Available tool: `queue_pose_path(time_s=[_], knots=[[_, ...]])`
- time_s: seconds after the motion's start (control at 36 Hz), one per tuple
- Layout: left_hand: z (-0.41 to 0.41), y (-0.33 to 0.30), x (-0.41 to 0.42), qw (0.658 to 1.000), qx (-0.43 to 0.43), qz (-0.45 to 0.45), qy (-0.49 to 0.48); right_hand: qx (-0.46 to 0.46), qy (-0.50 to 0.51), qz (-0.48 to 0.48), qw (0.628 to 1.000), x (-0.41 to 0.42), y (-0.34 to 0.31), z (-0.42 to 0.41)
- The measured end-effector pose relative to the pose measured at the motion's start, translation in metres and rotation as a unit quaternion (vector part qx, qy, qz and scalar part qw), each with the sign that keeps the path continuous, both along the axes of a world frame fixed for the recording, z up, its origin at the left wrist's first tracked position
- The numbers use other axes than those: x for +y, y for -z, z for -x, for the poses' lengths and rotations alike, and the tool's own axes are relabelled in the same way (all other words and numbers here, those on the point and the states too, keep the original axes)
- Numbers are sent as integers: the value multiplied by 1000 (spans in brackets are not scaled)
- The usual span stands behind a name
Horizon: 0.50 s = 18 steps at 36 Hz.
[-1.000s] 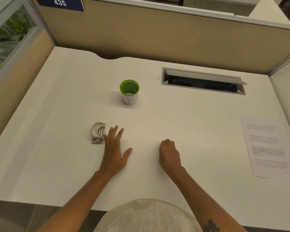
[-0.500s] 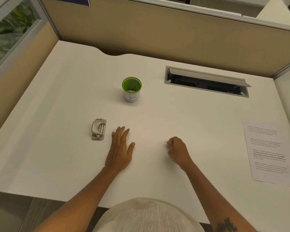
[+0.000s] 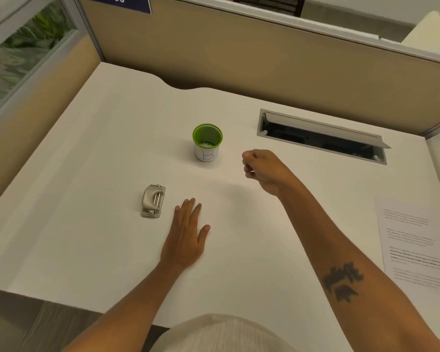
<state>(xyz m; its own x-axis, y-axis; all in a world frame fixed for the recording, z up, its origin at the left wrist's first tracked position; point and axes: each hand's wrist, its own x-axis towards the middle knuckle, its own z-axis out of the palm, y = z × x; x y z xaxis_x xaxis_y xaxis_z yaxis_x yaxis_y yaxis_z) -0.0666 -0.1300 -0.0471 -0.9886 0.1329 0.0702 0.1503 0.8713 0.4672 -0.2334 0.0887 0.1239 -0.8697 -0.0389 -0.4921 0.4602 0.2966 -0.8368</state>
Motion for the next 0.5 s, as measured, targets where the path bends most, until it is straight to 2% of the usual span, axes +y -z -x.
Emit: queue_pose_path(time_s=[0.22,0.36,0.5], knots=[[0,2,1,1000,-19,16,0,87,-71,-121,986,-72,-17,77],[1,0,2,999,-25,31,1,129,-71,-198,969,-88,-3,103],[1,1,2,999,-26,46,1,152,-60,-222,961,-87,7,114]])
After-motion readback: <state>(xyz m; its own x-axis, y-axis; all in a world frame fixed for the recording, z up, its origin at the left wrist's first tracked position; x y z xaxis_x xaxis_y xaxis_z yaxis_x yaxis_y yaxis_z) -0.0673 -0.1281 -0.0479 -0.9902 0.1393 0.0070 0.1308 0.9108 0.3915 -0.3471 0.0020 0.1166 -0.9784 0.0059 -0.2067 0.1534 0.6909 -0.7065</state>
